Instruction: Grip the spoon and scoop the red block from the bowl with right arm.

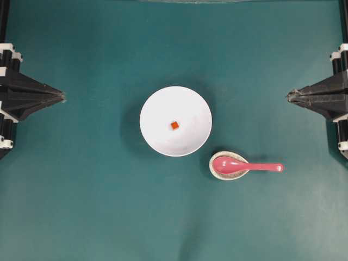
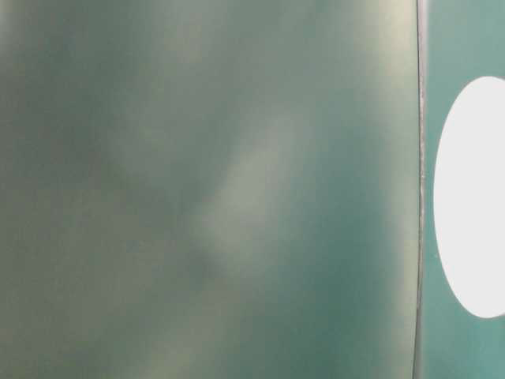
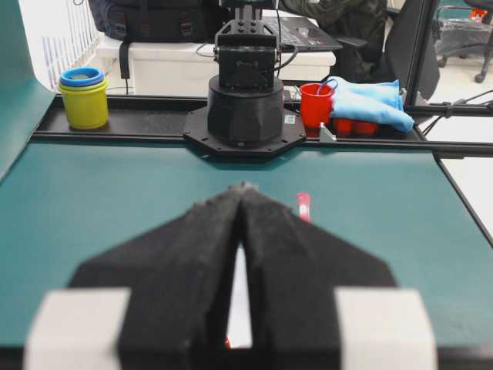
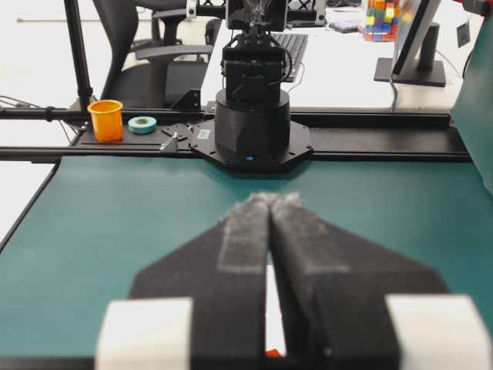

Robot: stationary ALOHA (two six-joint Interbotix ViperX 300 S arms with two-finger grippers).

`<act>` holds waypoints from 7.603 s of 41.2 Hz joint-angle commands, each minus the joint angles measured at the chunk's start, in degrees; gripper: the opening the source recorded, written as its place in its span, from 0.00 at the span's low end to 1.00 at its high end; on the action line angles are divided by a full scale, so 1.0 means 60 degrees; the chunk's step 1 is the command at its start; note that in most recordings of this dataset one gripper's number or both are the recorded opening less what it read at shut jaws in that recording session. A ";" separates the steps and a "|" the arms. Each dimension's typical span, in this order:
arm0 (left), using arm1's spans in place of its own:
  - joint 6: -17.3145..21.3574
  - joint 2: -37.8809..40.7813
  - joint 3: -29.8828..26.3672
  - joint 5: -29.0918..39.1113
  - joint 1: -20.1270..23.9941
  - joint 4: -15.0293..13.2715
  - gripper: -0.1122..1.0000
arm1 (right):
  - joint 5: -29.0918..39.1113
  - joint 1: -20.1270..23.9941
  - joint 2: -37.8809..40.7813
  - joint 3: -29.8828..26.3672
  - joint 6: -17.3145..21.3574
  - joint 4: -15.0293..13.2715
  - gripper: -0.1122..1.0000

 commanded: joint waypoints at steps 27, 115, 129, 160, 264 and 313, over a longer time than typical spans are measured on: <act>0.0044 0.0117 -0.0513 0.2109 -0.0044 0.0059 0.11 | 0.0161 0.0073 0.0059 -0.0571 0.0103 0.0293 0.11; 0.0176 0.0132 -0.0483 0.2168 -0.0044 0.0117 0.11 | -0.8174 0.5903 0.9507 0.1699 0.0088 0.6064 0.59; 0.0176 0.0132 -0.0469 0.2168 -0.0044 0.0132 0.11 | -0.8159 0.5933 1.0151 0.1685 0.0088 0.6196 0.59; 0.0176 0.0146 -0.0439 0.2168 -0.0044 0.0117 0.11 | -0.7573 0.6006 1.0518 0.1538 0.0571 0.6211 0.59; 0.0176 0.0176 -0.0410 0.2241 -0.0044 0.0117 0.11 | -0.7720 0.5845 1.0518 0.1567 0.0366 0.6343 0.45; 0.0176 0.0176 -0.0396 0.2300 -0.0044 0.0117 0.11 | -0.7837 0.5845 1.0518 0.1523 -0.0029 0.6313 0.40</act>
